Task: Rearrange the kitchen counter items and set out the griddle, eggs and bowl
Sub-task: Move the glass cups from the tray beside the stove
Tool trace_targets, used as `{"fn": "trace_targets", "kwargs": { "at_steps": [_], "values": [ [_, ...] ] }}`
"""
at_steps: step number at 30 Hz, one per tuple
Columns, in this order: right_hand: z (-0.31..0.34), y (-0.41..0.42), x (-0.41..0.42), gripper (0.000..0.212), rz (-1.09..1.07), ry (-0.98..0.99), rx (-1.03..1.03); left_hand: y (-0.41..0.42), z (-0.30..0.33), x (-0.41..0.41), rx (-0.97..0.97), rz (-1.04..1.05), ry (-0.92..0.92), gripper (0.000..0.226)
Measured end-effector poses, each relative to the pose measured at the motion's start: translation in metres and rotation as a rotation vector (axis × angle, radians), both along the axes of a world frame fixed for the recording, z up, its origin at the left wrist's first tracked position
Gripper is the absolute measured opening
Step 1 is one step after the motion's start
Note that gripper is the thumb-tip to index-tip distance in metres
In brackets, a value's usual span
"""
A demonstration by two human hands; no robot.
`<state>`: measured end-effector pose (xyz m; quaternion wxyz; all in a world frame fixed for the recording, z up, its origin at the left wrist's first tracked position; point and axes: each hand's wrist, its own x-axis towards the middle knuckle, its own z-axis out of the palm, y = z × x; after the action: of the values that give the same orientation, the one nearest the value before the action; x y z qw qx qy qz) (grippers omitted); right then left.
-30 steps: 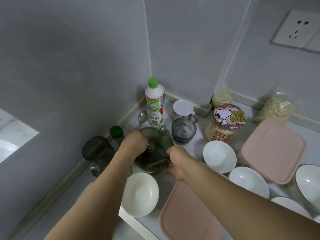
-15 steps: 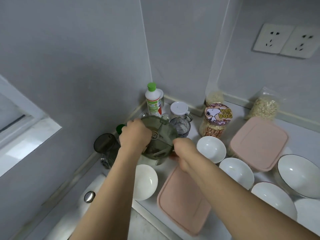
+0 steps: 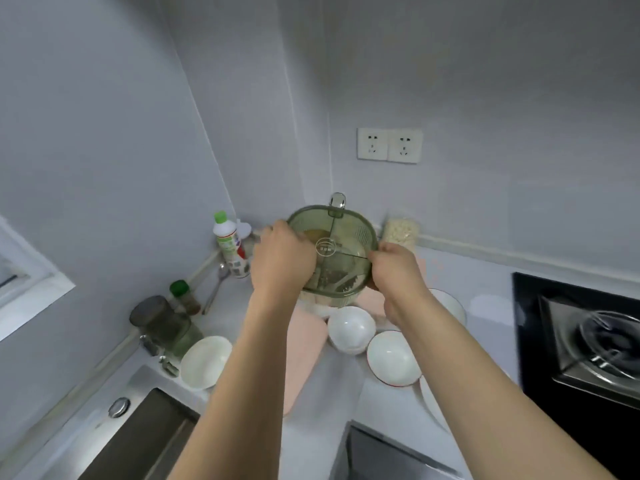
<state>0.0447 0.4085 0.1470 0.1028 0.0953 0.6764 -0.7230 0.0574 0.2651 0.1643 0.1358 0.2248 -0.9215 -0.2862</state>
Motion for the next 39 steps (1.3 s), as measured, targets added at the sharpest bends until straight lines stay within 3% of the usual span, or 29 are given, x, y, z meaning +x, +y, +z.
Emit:
{"fn": "trace_targets", "kwargs": {
  "at_steps": [7,17,39],
  "values": [
    [0.016,0.186,0.065,0.021,-0.279,0.035,-0.005,0.187,0.016,0.024,-0.006,-0.293,0.073,0.027],
    [0.014,0.38,0.137,0.022,-0.586,0.013,-0.018,0.392,0.009,0.056,-0.007,-0.591,0.032,0.028],
    [-0.017,0.695,0.078,0.021,-0.972,-0.163,0.089,0.745,-0.028,-0.052,0.042,-1.004,-0.155,0.034]
  ]
}}
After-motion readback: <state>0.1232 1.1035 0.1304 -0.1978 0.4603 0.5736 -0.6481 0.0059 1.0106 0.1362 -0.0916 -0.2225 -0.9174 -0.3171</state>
